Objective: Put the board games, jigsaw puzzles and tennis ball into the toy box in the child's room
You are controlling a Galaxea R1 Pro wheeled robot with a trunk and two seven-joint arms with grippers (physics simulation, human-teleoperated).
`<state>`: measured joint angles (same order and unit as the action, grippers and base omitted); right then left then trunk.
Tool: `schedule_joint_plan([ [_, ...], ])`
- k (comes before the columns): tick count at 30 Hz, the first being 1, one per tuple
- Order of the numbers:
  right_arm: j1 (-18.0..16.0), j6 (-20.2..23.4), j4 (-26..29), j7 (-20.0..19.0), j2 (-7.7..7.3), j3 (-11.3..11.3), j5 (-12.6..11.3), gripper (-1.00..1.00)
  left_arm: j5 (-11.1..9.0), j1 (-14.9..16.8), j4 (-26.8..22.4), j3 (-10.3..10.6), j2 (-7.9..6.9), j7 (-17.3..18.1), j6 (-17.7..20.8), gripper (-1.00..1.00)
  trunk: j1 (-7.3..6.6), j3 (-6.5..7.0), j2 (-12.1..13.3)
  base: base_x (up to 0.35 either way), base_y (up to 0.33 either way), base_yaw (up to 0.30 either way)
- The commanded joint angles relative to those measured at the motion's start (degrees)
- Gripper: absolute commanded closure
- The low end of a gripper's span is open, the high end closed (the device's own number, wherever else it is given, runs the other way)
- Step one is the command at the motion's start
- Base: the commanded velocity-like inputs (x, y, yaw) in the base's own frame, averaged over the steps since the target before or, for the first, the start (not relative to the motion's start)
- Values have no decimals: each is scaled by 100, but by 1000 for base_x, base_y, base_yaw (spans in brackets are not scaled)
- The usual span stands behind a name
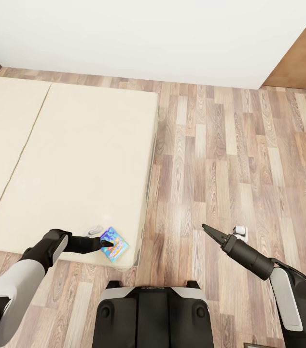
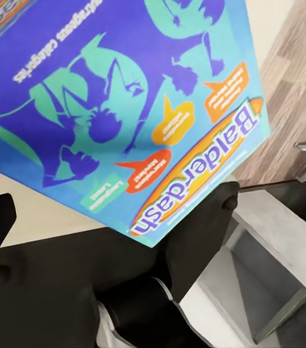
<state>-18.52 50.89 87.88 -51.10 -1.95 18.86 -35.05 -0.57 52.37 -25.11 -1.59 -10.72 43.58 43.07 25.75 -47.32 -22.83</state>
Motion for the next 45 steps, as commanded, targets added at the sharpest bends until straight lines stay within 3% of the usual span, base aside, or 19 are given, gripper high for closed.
schedule_joint_plan([
  [1,-3,27,1,-14,-1,5,-2,-100,-4,1,-3,-18,5,11,44,-100,3,-6,-8,0,0,0],
  [20,-3,32,2,-24,-14,12,-2,-100,-24,5,-3,-18,36,33,27,-100,3,-6,-8,0,0,0],
  [33,-3,35,-8,-33,-25,15,-10,-100,-20,3,-30,-30,42,302,15,-100,3,-6,-8,0,0,0],
  [45,-3,43,-18,-41,-30,20,-11,-100,-5,10,-33,-49,92,308,-401,-100,3,-6,-8,0,0,0],
])
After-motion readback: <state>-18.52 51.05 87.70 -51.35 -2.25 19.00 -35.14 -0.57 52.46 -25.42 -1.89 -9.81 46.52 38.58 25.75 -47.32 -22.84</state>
